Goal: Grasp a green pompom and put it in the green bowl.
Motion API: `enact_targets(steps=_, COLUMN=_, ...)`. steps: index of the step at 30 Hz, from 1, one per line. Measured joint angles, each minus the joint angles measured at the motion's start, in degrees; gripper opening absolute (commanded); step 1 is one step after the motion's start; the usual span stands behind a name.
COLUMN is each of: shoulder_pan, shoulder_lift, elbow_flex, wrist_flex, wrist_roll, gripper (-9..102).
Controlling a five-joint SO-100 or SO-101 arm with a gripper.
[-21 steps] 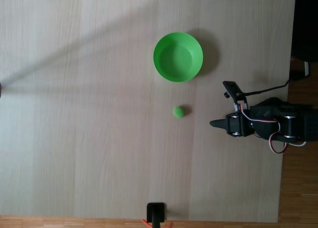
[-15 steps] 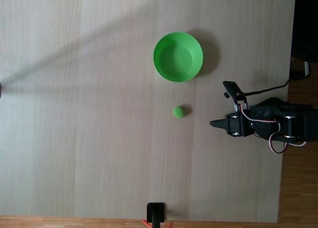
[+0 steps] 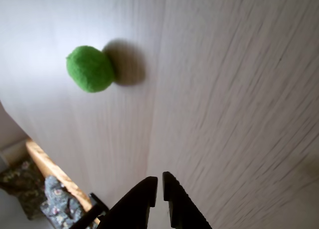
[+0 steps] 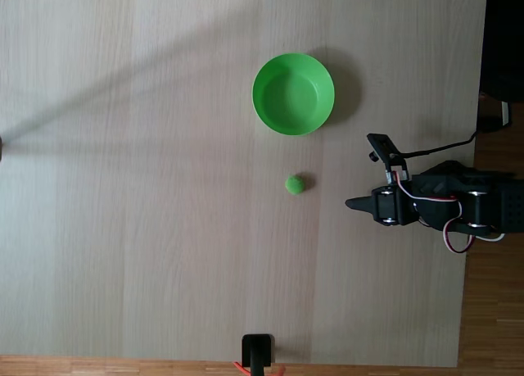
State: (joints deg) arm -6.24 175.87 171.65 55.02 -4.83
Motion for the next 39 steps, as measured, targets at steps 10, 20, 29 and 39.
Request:
enact_targets(steps=10, shoulder_pan=0.0, shoulder_lift=-0.88, elbow_flex=-4.13, wrist_flex=0.18, wrist_roll=0.0, gripper=0)
enact_targets(steps=20, shoulder_pan=0.0, shoulder_lift=-14.59, elbow_flex=-12.22, wrist_flex=0.18, wrist_roll=0.0, gripper=0)
enact_targets(steps=29, shoulder_pan=0.0, shoulder_lift=-31.46, elbow_flex=-24.87, wrist_flex=0.0, wrist_roll=0.0, gripper=0)
enact_targets(steps=39, shoulder_pan=0.0, shoulder_lift=-47.11, elbow_flex=-40.69, wrist_flex=0.0, wrist_roll=0.0, gripper=0)
